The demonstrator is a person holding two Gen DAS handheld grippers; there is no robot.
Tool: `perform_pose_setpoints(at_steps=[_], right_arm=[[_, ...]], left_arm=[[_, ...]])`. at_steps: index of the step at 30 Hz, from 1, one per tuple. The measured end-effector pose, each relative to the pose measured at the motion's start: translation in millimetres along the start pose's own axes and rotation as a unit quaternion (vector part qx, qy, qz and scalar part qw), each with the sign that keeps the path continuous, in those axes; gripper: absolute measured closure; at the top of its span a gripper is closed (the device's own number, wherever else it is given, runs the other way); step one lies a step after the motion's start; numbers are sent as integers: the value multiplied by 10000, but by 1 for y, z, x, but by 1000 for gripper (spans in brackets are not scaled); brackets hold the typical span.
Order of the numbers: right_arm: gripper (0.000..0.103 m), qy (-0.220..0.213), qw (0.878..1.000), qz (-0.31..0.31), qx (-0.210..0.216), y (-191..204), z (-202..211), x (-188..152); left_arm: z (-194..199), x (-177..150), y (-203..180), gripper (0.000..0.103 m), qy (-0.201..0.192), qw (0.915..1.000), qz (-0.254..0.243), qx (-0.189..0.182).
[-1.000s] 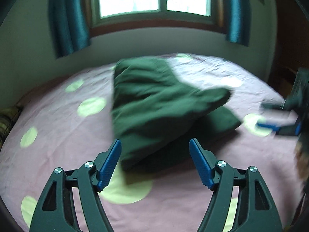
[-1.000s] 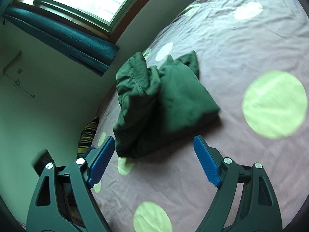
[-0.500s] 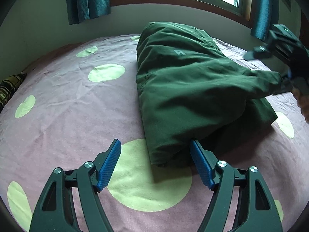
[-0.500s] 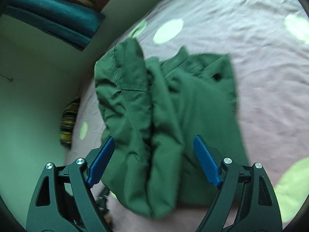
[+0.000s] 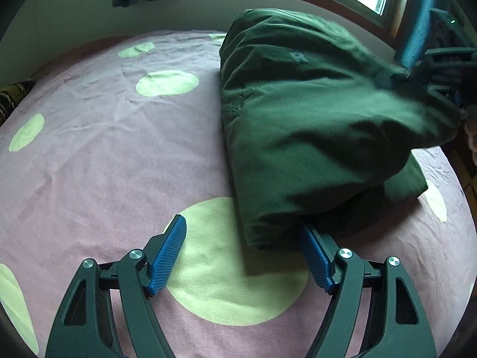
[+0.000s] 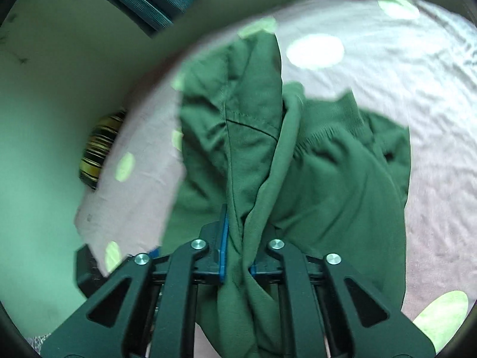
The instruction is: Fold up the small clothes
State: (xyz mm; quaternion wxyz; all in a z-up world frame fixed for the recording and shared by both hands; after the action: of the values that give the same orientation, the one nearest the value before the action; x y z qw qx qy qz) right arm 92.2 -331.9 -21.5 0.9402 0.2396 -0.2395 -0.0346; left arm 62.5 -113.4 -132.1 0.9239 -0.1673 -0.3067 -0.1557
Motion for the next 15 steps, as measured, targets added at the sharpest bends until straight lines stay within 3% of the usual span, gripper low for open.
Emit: perform_pose_setpoints(at_steps=[3,6,11,15], right_arm=[[96,-403,9991,62,96,0,24,-1],[96,-573,9980,-242,120,-30,28,-9],[96,-298,9927,-1135,292,-94,-7,-34],[92,-335,9813,-1691,854,-115,-20,-47]], left_arm=[[6,2,-7,28,-111,9998,-137,-109],[6,3,-11,28,-178,9994,-296,-45],[-4,5,-15,27,-78,9990,-397,-201],[-5,6,-14,27,-72,9989,-420,-188]])
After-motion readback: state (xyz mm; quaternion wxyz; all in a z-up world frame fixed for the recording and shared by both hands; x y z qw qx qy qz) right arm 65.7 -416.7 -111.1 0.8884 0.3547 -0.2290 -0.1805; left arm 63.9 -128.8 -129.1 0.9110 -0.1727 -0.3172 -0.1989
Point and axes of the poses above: each gripper's, at about its wrist camera, not at the fingertips, and z roughly against the way its jaws point, y to its left, x to its top, the point moved 6 cm from there along -z, roughly the way its jaws point, and after that the axes turned 6 degrees about -x, right-handed, at the moved point
